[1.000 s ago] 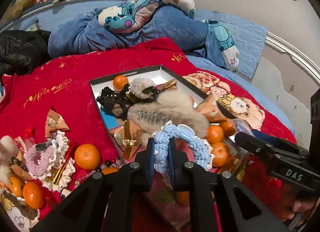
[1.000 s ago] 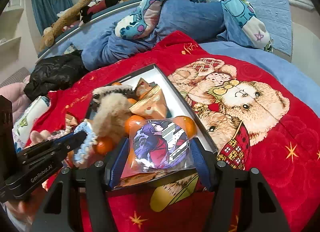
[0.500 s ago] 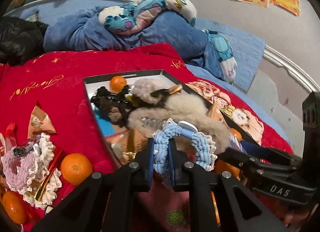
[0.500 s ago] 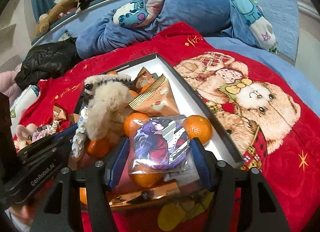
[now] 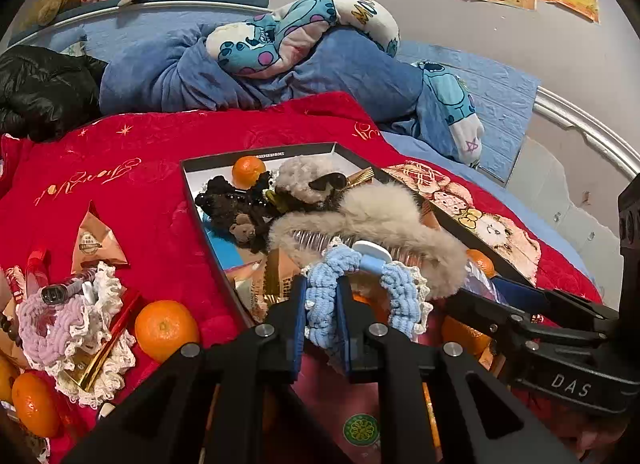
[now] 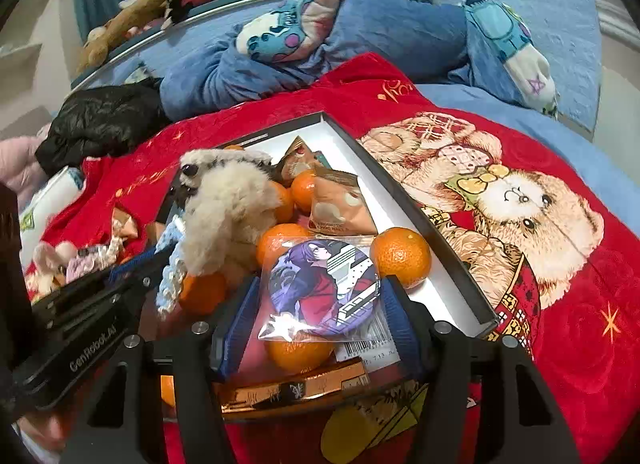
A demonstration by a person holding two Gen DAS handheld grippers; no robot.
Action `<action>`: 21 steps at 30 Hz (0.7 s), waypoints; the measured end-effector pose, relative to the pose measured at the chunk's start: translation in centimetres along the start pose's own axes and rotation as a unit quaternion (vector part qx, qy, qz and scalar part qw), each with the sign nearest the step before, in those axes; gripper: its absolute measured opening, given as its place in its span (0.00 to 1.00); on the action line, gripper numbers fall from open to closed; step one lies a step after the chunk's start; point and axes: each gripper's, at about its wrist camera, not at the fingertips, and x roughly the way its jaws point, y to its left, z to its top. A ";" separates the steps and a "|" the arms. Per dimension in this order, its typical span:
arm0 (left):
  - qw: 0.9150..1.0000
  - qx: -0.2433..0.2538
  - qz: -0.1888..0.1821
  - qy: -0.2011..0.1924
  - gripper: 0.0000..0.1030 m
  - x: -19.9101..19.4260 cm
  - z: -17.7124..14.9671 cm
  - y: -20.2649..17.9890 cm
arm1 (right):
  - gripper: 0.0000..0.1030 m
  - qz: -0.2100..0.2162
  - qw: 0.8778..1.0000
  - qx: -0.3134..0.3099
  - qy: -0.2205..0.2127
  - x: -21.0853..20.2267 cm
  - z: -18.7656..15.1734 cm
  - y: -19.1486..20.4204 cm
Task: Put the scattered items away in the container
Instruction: 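Lower both items into the tray and open both grippers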
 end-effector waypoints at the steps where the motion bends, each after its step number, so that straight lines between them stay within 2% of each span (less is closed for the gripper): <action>1: 1.000 -0.001 -0.002 0.000 0.13 0.0 0.0 0.1 | 0.59 0.002 1.000 0.001 -0.001 0.0 0.0 -0.1; 9: 1.000 -0.004 -0.004 0.000 0.13 0.1 0.0 0.1 | 0.58 0.009 1.000 0.017 -0.008 -0.4 0.1 -0.5; 12: 1.000 -0.002 -0.005 -0.004 0.13 0.0 0.0 0.1 | 0.58 -0.014 1.000 0.015 -0.024 -0.8 0.1 -0.5; 21: 1.000 0.013 -0.022 -0.011 0.13 -0.4 -0.3 -0.3 | 0.58 -0.001 1.000 0.016 -0.022 -1.5 -0.3 -1.6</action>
